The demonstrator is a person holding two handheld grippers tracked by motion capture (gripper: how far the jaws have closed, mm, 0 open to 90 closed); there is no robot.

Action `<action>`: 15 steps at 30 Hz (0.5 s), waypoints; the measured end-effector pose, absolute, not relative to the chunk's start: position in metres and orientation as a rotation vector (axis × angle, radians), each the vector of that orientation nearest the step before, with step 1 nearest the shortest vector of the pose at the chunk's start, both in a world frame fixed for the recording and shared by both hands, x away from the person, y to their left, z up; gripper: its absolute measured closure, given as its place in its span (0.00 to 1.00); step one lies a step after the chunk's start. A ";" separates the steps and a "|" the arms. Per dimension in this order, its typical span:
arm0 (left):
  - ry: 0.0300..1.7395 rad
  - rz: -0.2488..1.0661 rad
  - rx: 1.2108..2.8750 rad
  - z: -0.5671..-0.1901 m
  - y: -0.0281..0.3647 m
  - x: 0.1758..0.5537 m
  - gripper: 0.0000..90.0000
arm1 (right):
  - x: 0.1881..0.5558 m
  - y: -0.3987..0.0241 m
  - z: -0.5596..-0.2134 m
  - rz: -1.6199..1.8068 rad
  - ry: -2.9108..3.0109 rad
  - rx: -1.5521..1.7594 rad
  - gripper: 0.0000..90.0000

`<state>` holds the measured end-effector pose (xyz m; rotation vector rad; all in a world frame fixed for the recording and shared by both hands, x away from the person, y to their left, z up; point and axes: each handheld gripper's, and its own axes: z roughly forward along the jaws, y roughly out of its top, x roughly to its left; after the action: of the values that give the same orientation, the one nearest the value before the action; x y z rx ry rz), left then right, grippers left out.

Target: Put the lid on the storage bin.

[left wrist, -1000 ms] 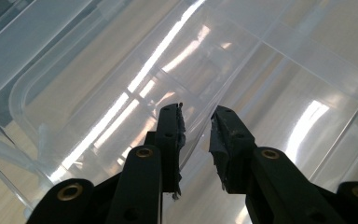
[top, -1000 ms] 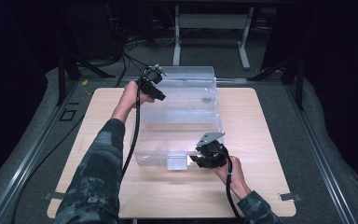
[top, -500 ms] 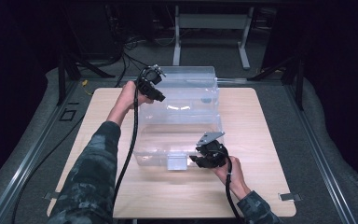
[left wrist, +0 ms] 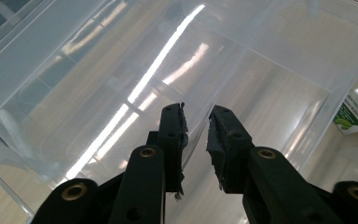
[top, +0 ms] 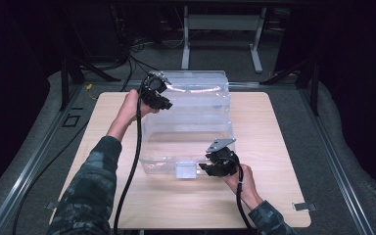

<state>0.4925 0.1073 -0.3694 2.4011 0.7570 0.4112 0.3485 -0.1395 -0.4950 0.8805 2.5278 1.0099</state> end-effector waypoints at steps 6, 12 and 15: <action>0.715 0.510 2.406 -0.370 0.103 0.476 0.83 | 0.349 -0.139 -0.495 1.008 2.533 0.882 0.62; 0.688 0.503 2.410 -0.368 0.106 0.466 0.83 | 0.349 -0.139 -0.494 0.992 2.539 0.887 0.61; 0.672 0.514 2.411 -0.368 0.106 0.461 0.83 | 0.349 -0.139 -0.494 0.982 2.542 0.883 0.61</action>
<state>0.4606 0.1063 -0.3684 2.4108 0.6724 0.5145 0.3490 -0.1392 -0.4939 0.8828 2.5417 0.9817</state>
